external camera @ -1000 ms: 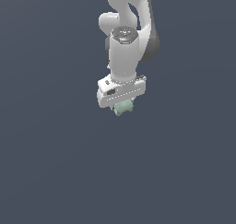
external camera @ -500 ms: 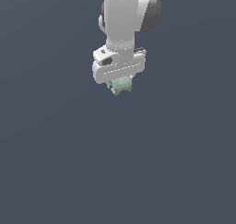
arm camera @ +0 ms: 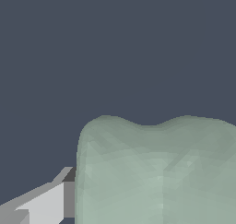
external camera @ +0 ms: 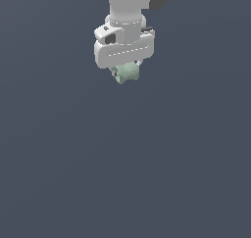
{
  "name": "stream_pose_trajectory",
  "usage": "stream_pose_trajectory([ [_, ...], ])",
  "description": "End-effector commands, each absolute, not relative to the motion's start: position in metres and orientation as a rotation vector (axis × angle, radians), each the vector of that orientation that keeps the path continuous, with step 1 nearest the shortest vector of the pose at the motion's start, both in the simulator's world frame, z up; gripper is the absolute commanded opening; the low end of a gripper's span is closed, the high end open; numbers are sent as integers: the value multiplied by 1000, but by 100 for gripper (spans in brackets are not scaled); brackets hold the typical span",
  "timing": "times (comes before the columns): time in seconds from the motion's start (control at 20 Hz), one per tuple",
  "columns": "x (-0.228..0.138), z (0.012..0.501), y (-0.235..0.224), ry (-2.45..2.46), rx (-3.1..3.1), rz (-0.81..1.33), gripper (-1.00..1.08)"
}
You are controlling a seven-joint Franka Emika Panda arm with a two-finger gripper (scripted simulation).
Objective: Pick up the object and move it to a goal position.
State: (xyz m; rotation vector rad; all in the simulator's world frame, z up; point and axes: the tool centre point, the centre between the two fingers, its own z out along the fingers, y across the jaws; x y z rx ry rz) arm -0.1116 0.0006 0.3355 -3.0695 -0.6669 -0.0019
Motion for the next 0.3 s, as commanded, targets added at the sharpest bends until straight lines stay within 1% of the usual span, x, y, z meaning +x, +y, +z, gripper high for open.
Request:
stream_pose_trajectory([
  [0.0,-116,344,-1,-667,-3069,0,-100],
  [0.25,-118,350,-2,-667,-3070,0,-100],
])
